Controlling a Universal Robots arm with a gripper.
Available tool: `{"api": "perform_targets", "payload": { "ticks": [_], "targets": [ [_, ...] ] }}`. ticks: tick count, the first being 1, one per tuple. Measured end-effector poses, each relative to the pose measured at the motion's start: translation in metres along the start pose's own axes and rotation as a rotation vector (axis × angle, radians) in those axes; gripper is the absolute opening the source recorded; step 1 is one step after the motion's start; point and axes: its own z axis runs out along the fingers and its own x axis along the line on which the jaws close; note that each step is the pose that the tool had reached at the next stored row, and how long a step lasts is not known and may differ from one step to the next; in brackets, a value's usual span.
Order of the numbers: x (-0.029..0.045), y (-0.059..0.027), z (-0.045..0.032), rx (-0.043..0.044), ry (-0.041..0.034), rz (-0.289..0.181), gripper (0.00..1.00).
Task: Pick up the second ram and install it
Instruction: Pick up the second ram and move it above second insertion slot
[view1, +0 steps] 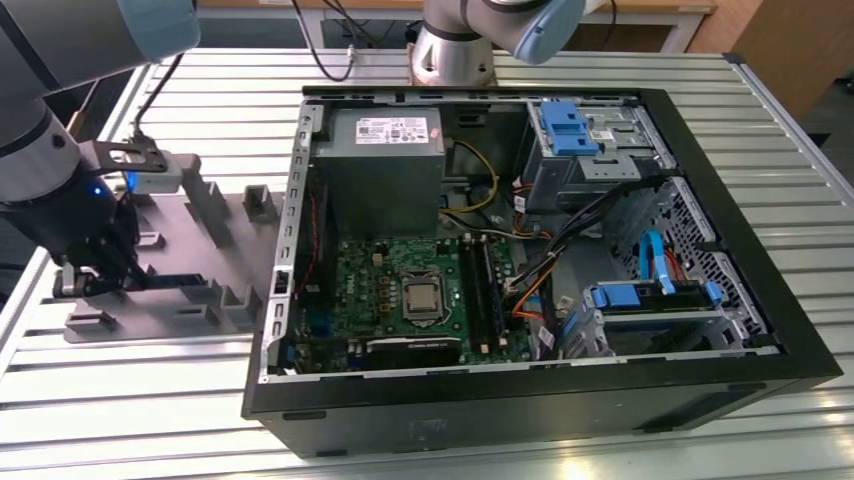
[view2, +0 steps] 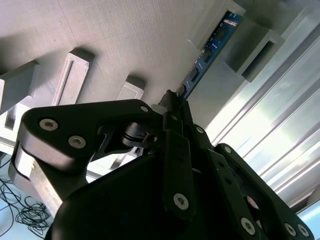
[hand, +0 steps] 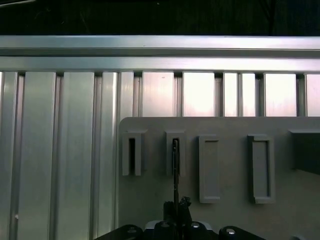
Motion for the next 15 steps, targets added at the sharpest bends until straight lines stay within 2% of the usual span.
{"api": "perform_targets", "payload": {
  "ticks": [5,15],
  "targets": [
    [0.0,0.0001,-0.0044,0.0,0.0,0.0,0.14],
    [0.0,0.0001,-0.0048,0.0,0.0,0.0,0.14]
  ]
}}
